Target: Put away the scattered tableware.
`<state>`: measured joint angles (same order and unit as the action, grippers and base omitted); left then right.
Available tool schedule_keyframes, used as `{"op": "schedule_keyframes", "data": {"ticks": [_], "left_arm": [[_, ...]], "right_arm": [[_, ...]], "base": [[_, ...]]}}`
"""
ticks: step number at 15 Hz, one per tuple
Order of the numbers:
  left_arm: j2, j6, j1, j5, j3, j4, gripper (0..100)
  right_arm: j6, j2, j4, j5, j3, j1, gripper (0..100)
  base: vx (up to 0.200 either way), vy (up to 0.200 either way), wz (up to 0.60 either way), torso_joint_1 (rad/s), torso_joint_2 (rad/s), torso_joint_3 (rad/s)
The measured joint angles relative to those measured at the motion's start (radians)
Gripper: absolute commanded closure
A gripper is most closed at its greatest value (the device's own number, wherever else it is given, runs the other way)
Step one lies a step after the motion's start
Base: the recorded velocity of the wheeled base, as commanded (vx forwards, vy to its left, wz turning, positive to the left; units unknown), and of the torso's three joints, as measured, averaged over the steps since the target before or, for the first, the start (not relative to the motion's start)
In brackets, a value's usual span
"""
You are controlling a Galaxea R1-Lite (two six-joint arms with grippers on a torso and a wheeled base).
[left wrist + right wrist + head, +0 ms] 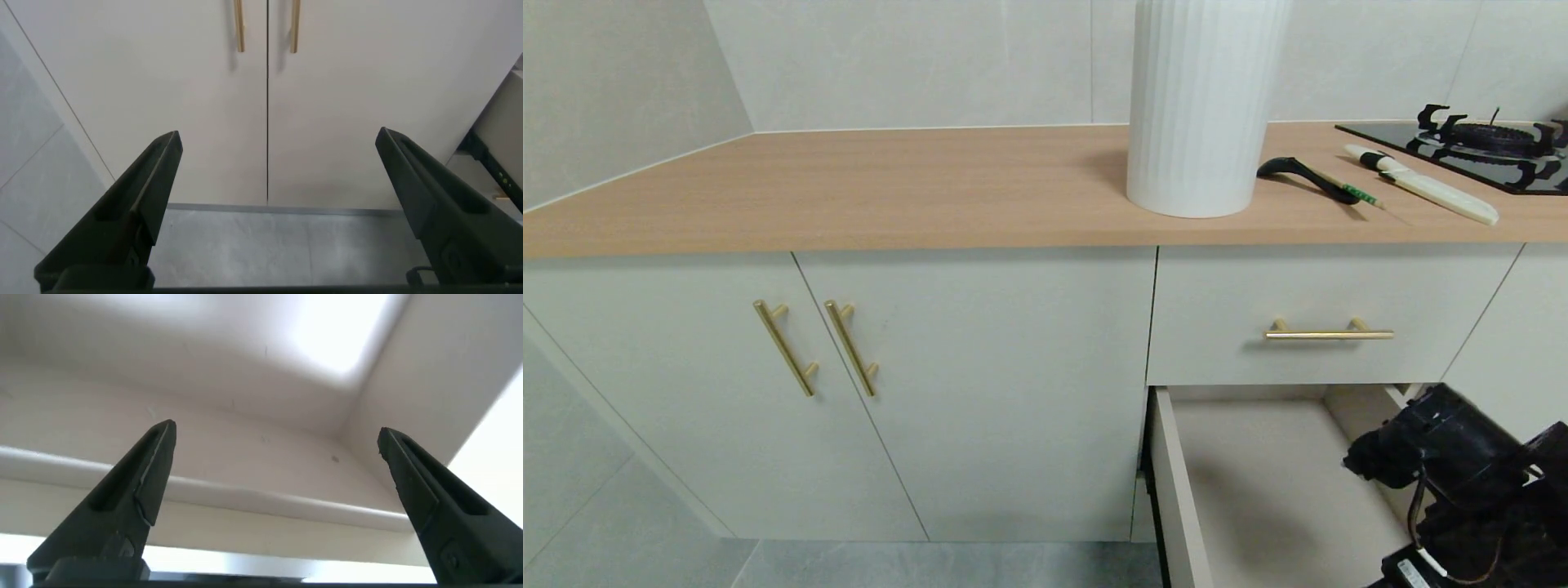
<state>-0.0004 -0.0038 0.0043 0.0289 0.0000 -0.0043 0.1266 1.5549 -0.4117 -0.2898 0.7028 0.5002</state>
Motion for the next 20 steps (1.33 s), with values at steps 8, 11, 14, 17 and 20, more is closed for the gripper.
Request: {"op": "schedule_keyframes", "data": {"ticks": [8, 11, 14, 17, 20], "left_arm": [[0.0, 0.0, 0.0, 0.0, 0.0, 0.0, 0], [0.0, 0.0, 0.0, 0.0, 0.0, 0.001, 0], [0.0, 0.0, 0.0, 0.0, 0.0, 0.002, 0], [0.0, 0.0, 0.0, 0.0, 0.0, 0.001, 0], [0.0, 0.0, 0.0, 0.0, 0.0, 0.001, 0]], "right_arm": [[0.024, -0.291, 0.014, 0.004, 0.099, -0.048, 0], [0.02, -0.324, 0.029, 0.004, 0.101, -0.058, 0], [0.019, -0.336, 0.031, 0.003, 0.101, -0.059, 0], [0.018, -0.337, 0.031, 0.002, 0.1, -0.059, 0], [0.017, -0.337, 0.031, 0.002, 0.1, -0.059, 0]], "base": [[0.0, 0.0, 0.0, 0.0, 0.0, 0.0], [0.0, 0.0, 0.0, 0.014, -0.07, -0.058], [0.0, 0.0, 0.0, 0.077, -0.23, -0.284], [0.0, 0.0, 0.0, 0.119, -0.52, -0.312], [0.0, 0.0, 0.0, 0.16, -0.47, -0.3]]}}
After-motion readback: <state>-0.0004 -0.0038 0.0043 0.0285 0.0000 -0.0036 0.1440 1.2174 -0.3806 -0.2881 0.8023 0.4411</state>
